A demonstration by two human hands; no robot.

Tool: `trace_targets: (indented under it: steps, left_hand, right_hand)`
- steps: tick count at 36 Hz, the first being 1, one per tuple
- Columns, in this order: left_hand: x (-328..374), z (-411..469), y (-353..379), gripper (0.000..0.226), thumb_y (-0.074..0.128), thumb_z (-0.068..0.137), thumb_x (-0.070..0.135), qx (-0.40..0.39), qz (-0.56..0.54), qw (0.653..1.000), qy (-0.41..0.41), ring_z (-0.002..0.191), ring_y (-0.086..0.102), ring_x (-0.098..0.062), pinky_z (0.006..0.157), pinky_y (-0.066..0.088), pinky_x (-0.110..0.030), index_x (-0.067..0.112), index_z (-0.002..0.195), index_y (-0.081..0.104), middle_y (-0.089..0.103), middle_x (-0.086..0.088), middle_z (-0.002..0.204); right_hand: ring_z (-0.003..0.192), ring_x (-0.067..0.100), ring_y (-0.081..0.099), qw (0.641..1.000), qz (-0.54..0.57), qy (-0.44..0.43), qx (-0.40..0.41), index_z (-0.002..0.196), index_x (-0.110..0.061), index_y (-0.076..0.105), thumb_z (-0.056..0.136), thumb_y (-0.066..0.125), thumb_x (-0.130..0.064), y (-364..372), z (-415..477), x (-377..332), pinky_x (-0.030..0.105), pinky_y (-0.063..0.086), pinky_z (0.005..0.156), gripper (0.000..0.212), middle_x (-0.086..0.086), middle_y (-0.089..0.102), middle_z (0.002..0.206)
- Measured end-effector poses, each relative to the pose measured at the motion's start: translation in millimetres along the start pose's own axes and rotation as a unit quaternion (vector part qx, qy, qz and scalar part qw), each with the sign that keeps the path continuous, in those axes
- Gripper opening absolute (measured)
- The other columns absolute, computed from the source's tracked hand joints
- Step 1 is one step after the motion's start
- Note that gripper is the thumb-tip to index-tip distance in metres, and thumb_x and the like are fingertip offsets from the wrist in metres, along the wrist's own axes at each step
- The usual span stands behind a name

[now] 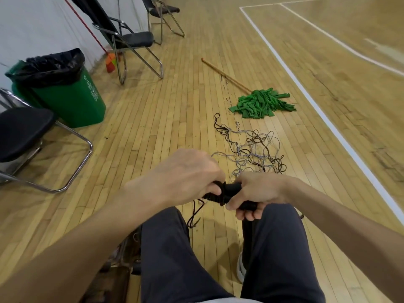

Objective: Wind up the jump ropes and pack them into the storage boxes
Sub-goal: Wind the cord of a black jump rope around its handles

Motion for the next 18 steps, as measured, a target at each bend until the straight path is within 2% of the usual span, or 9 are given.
trace_targets:
  steps: [7, 10, 12, 14, 16, 18]
  left_hand:
    - [-18.2, 9.0, -14.1, 0.039, 0.068, 0.083, 0.057, 0.010, -0.063, 0.998, 0.000, 0.075, 0.047, 0.000, 0.072, 0.042, -0.021, 0.023, 0.101, 0.073, 0.066, 0.012, 0.087]
    - [-28.4, 15.9, -14.9, 0.034, 0.076, 0.077, 0.054, 0.008, -0.117, 0.993, -0.021, 0.070, 0.051, 0.005, 0.066, 0.038, -0.012, 0.023, 0.091, 0.075, 0.065, 0.016, 0.080]
    - [-36.3, 22.1, -13.2, 0.031, 0.083, 0.072, 0.049, 0.009, -0.175, 0.984, -0.041, 0.073, 0.057, 0.006, 0.066, 0.042, -0.012, 0.022, 0.086, 0.075, 0.064, 0.017, 0.075]
    - [-46.1, 28.1, -6.8, 0.032, 0.088, 0.067, 0.046, 0.010, -0.232, 0.970, -0.065, 0.076, 0.062, 0.000, 0.075, 0.053, -0.026, 0.022, 0.084, 0.074, 0.068, 0.013, 0.077]
    - [-55.0, 31.4, 2.3, 0.033, 0.091, 0.062, 0.043, 0.008, -0.275, 0.958, -0.085, 0.076, 0.066, -0.008, 0.080, 0.055, -0.041, 0.024, 0.081, 0.072, 0.070, 0.008, 0.075]
    - [-59.0, 32.7, 10.0, 0.032, 0.093, 0.062, 0.038, 0.005, -0.321, 0.943, -0.089, 0.070, 0.066, -0.013, 0.076, 0.055, -0.041, 0.022, 0.079, 0.070, 0.070, 0.005, 0.069]
  right_hand:
    - [0.051, 0.015, 0.056, 0.993, -0.090, -0.007, -0.082, 0.089, -0.006, 0.063, 0.094, 0.070, -0.015, 24.6, -16.9, -9.2, 0.021, 0.046, 0.044, 0.012, 0.008, 0.064, 0.069]
    - [0.051, 0.015, 0.054, 0.992, -0.090, -0.030, -0.083, 0.089, -0.006, 0.063, 0.094, 0.070, -0.015, 26.1, -21.3, -16.6, 0.021, 0.047, 0.043, 0.012, 0.008, 0.062, 0.069]
    - [0.050, 0.015, 0.054, 0.992, -0.091, -0.041, -0.077, 0.090, -0.006, 0.063, 0.094, 0.069, -0.015, 24.1, -21.9, -19.9, 0.021, 0.046, 0.043, 0.012, 0.009, 0.062, 0.069]
    - [0.051, 0.015, 0.054, 0.992, -0.091, -0.045, -0.078, 0.088, -0.008, 0.062, 0.094, 0.069, -0.015, 23.6, -22.5, -21.1, 0.021, 0.046, 0.044, 0.012, 0.008, 0.062, 0.069]
    - [0.052, 0.015, 0.054, 0.991, -0.087, -0.051, -0.089, 0.086, -0.009, 0.062, 0.094, 0.069, -0.015, 25.8, -23.2, -22.1, 0.022, 0.045, 0.044, 0.013, 0.008, 0.062, 0.069]
    - [0.052, 0.015, 0.053, 0.989, -0.078, -0.062, -0.105, 0.082, -0.009, 0.062, 0.095, 0.069, -0.014, 29.3, -25.1, -23.0, 0.022, 0.044, 0.043, 0.015, 0.008, 0.061, 0.068]
Point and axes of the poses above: each hand's wrist, its own z-axis towards the middle knuckle, its own y-axis out of the palm, x = y × z, the point moved 10 cm from there along z, towards the middle knuckle
